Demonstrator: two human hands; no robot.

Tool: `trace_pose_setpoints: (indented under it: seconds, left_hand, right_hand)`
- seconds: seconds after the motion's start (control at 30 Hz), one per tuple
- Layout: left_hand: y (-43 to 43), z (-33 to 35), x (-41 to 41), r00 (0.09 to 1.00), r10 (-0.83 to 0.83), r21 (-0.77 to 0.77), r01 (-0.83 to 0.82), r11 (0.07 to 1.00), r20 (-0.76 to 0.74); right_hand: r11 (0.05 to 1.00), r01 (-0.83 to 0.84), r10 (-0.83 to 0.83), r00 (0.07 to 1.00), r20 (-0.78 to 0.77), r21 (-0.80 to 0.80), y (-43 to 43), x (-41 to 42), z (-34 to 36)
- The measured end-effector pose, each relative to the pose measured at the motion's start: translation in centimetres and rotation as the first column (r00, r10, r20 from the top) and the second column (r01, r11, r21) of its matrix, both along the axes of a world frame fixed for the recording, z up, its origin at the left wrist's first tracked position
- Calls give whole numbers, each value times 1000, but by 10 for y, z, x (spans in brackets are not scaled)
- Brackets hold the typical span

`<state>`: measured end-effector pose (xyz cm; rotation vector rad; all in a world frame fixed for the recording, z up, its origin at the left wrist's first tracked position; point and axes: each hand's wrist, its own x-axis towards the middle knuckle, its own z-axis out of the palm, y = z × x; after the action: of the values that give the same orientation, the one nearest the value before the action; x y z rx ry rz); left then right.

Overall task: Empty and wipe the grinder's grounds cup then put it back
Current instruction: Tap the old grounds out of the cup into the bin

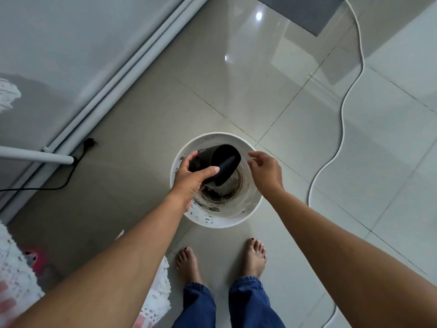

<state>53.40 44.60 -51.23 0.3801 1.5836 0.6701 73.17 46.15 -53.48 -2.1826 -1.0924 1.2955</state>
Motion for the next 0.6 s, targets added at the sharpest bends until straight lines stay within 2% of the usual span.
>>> trace_pose_setpoints:
  seconds: [0.13,0.27,0.37,0.47,0.6]
  left_hand:
    - [-3,-5,7,988,-53,65,63,996,-148]
    - [-8,-13,14,901,-126,152,205,967,-415]
    - [-13,-15,17,776,-139,205,328,922,-615]
    - [-19,-15,20,581,-119,221,480,849,-805]
    - [-25,-14,17,408,-66,231,635,737,-910]
  right_hand:
    - [998,-50,55,978,200,-31,-15,7,-14]
    - [979,-166,190,952,241,-114,-27,6,-26]
    - [977,-177,202,950,237,-122,-34,8,-32]
    - [983,-158,177,954,241,-95,-38,13,-38]
    - [989,-130,141,966,218,-64,-39,15,-43]
